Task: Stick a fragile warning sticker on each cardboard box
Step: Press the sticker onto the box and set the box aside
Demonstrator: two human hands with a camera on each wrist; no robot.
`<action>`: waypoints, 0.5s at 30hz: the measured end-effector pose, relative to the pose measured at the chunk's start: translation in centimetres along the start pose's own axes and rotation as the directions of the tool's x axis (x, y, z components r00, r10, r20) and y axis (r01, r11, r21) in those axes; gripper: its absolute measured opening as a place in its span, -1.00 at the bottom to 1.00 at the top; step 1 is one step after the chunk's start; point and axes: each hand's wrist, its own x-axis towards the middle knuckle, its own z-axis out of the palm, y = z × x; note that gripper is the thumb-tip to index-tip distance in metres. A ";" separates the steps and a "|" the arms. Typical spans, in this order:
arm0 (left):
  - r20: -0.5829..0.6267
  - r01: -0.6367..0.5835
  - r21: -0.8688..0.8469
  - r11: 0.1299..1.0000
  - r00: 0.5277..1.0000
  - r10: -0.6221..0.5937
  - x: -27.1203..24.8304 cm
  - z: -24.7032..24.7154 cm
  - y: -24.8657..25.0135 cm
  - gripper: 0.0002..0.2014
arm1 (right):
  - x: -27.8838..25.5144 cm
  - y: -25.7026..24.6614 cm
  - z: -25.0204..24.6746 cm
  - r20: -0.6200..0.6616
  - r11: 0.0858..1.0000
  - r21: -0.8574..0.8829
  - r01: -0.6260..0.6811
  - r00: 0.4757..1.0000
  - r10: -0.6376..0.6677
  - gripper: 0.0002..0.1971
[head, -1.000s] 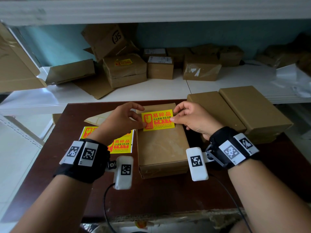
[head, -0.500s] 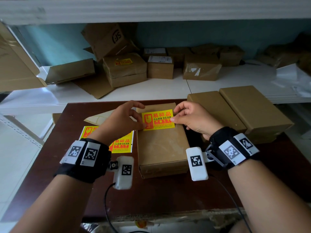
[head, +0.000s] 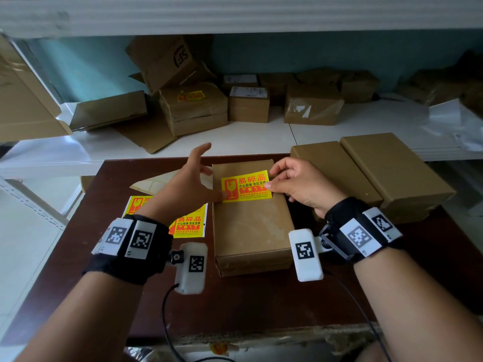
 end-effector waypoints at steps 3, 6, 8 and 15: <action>0.014 0.019 0.008 1.000 1.000 -0.020 0.0 0.0 -0.1 0.09 | 0.0 -0.1 -0.1 0.006 1.000 0.003 -0.005 1.000 0.005 -0.76; 0.011 0.030 0.001 1.000 0.999 -0.030 0.0 0.0 -0.1 0.10 | -0.2 -0.1 -0.3 0.002 1.000 0.010 -0.009 1.000 0.009 -0.77; 0.013 0.039 -0.004 0.999 0.999 -0.039 0.0 0.0 -0.1 0.10 | -0.3 -0.1 -0.4 -0.015 1.000 0.012 -0.011 1.000 0.011 -0.77; 0.040 0.076 0.003 0.997 0.996 -0.076 -0.2 -0.1 0.1 0.03 | -0.3 -0.1 -1.3 -0.063 1.000 -0.011 -0.025 0.998 0.024 -0.80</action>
